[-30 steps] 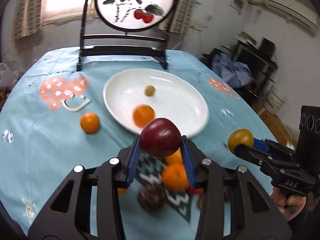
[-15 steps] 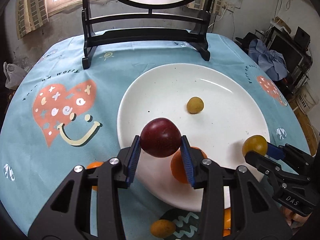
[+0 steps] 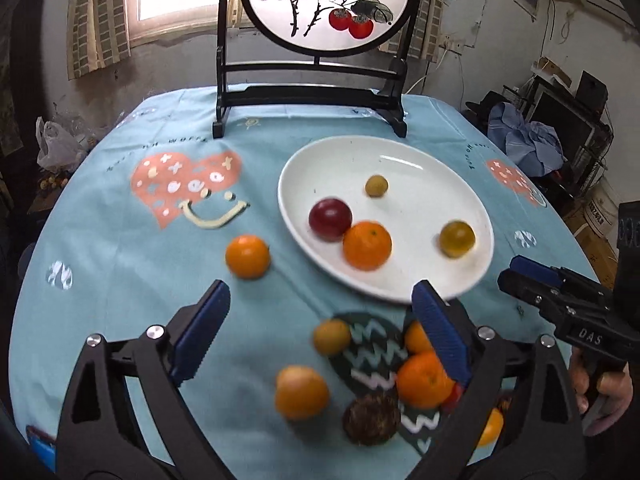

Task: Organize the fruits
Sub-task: 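Lower both held fruits onto the white plate and open both tools, then grasp the dark purple passion fruit with the right tool while the left tool grasps the orange tomato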

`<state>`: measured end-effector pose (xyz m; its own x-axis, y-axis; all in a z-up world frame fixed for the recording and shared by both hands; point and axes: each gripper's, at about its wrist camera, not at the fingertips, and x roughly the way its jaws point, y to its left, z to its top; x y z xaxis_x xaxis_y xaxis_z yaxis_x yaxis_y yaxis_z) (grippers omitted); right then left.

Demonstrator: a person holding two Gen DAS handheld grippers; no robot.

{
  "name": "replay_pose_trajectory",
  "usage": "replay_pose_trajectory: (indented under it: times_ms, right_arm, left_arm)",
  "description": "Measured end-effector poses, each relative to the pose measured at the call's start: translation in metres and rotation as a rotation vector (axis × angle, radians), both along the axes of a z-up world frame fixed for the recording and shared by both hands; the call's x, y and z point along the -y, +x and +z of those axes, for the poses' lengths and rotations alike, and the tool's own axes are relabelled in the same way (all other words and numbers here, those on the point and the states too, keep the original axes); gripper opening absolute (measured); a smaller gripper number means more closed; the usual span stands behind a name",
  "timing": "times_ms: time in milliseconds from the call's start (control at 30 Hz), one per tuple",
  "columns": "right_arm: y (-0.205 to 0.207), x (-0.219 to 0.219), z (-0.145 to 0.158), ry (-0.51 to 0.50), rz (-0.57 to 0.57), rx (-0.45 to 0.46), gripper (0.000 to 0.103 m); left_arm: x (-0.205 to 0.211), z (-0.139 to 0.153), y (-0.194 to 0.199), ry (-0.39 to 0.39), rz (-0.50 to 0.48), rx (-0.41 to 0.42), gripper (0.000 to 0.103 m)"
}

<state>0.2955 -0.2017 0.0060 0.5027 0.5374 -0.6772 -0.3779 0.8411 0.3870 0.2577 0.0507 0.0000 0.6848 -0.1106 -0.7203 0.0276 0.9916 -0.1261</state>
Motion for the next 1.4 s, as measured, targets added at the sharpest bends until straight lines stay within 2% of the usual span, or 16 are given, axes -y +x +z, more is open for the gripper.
replay_pose_trajectory:
  times_ms: [33,67,267,400,500,633,733,1133,1267,1400]
  right_arm:
    - [-0.010,0.002,-0.003,0.006,0.013,-0.016,0.056]
    - [-0.019,0.005,-0.005,0.012,0.024,-0.026,0.062]
    - [-0.068,0.017,-0.008,0.013,0.058,-0.046,0.062]
    - [-0.096,0.009,-0.012,-0.077,0.102,-0.037,0.062]
    - [-0.099,0.013,-0.011,-0.082,0.073,-0.030,0.062]
    - [-0.093,0.018,-0.023,-0.087,0.045,-0.099,0.062]
    - [-0.095,0.017,-0.022,-0.092,0.052,-0.084,0.062]
    - [-0.103,-0.010,-0.025,-0.251,0.110,-0.063,0.062]
    - [-0.104,-0.015,-0.025,-0.264,0.132,-0.048,0.058]
    - [-0.102,-0.016,-0.026,-0.237,0.154,-0.066,0.056]
  left_arm:
    - [-0.002,-0.004,-0.015,-0.014,-0.001,-0.009,0.096]
    - [-0.003,-0.008,-0.028,-0.027,-0.003,-0.013,0.096]
    - [0.006,-0.036,-0.089,-0.017,-0.055,-0.062,0.096]
    - [0.014,-0.047,-0.117,-0.012,-0.107,-0.062,0.096]
    - [0.018,-0.058,-0.121,0.001,-0.104,-0.078,0.096]
    - [0.022,-0.060,-0.124,0.016,-0.112,-0.080,0.098]
    - [0.026,-0.063,-0.122,0.054,-0.098,-0.096,0.098]
    - [0.021,-0.064,-0.119,0.029,-0.100,-0.110,0.098]
    - [0.022,-0.065,-0.119,0.026,-0.100,-0.114,0.098]
    - [0.021,-0.066,-0.118,0.023,-0.099,-0.117,0.098]
